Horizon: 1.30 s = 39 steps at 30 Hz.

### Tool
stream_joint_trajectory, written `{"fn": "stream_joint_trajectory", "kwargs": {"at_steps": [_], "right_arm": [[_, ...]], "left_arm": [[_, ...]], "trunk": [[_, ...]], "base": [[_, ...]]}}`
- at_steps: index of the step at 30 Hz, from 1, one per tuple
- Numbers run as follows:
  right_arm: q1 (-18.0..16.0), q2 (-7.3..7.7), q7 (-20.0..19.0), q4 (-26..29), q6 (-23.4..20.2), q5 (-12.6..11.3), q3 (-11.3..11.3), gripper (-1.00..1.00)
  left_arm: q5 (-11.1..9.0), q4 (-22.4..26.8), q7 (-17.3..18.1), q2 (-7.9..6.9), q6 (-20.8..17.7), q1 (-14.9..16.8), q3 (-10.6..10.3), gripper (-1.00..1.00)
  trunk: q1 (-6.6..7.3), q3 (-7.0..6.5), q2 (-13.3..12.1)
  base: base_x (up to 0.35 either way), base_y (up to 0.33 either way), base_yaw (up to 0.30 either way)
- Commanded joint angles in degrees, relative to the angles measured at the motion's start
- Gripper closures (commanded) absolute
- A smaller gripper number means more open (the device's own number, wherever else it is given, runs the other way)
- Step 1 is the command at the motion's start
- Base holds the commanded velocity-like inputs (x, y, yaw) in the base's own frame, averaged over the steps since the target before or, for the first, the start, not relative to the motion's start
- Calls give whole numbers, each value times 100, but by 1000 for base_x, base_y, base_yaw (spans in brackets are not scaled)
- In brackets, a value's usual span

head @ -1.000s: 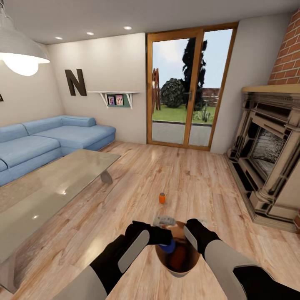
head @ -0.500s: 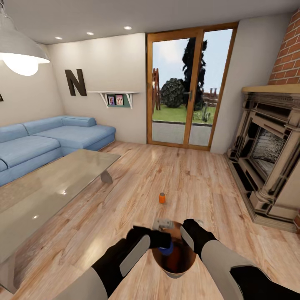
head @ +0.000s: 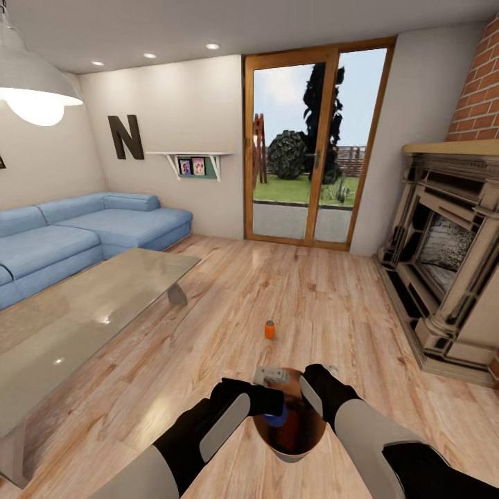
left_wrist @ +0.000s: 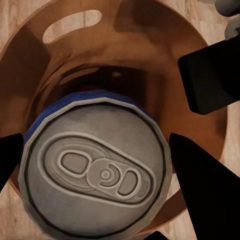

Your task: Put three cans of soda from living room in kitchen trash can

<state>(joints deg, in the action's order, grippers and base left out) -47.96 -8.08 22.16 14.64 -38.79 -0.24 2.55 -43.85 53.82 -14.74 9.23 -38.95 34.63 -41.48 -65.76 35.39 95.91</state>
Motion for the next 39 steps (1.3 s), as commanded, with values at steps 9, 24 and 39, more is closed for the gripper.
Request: {"fn": "stream_joint_trajectory", "kwargs": {"at_steps": [9,24,39], "right_arm": [[-2,7,-28,4,13,-11,-9,100],[0,8,-28,9,13,-11,-9,100],[-1,8,-28,11,12,-18,-9,100]], "left_arm": [[-22,3,36,-17,7,-7,-1,100],[-28,4,38,-30,2,-9,-1,100],[-28,3,42,-39,46,-9,-2,100]], "trunk": [[0,-1,0],[0,-1,0],[88,-73,-160]], "base": [[0,0,0],[-58,0,0],[-63,0,0]]}}
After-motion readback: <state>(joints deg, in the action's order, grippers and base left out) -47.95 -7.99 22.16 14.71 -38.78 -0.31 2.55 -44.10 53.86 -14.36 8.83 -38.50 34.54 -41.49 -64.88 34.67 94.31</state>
